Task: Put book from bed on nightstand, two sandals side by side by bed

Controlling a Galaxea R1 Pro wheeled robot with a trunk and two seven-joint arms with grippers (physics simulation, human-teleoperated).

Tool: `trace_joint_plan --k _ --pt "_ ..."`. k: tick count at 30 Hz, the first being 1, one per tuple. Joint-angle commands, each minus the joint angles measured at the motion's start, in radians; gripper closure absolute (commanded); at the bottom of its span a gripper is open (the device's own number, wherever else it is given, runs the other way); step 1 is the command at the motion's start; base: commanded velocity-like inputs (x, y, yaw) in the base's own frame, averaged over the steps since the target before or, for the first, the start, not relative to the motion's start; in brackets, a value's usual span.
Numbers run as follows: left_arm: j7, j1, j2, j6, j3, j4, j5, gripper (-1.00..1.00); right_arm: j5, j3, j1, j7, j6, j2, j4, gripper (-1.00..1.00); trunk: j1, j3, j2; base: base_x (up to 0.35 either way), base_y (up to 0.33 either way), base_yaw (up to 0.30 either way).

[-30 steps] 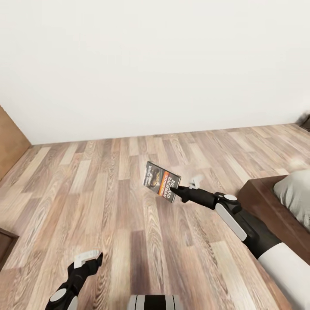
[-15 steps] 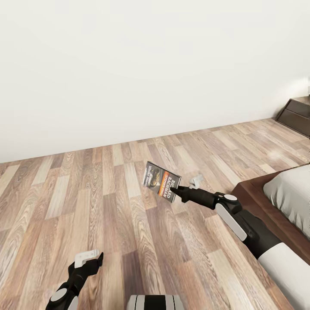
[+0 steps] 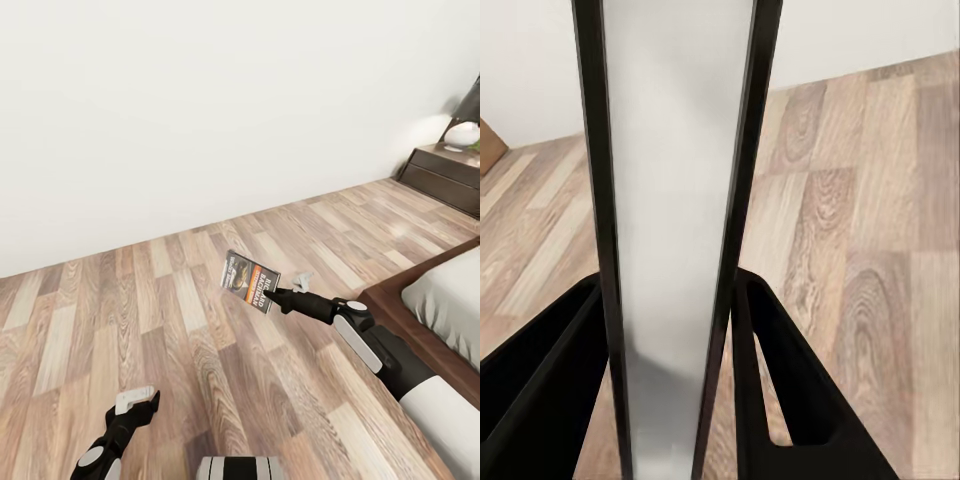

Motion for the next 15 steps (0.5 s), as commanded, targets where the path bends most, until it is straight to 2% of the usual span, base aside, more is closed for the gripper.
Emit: trace_joint_plan --k 1,15 --pt "0.004 0.000 0.001 0.005 -0.001 -0.002 0.009 -1.00 -0.014 0.002 -0.001 -0.001 0.007 -0.001 -0.001 1.00 0.000 -0.001 0.000 0.297 0.196 -0.256" --pt "0.004 0.000 0.001 0.004 -0.001 -0.002 0.010 -1.00 -0.013 0.002 -0.001 0.000 0.007 -0.001 -0.001 1.00 0.000 -0.001 0.000 0.297 0.193 -0.256"
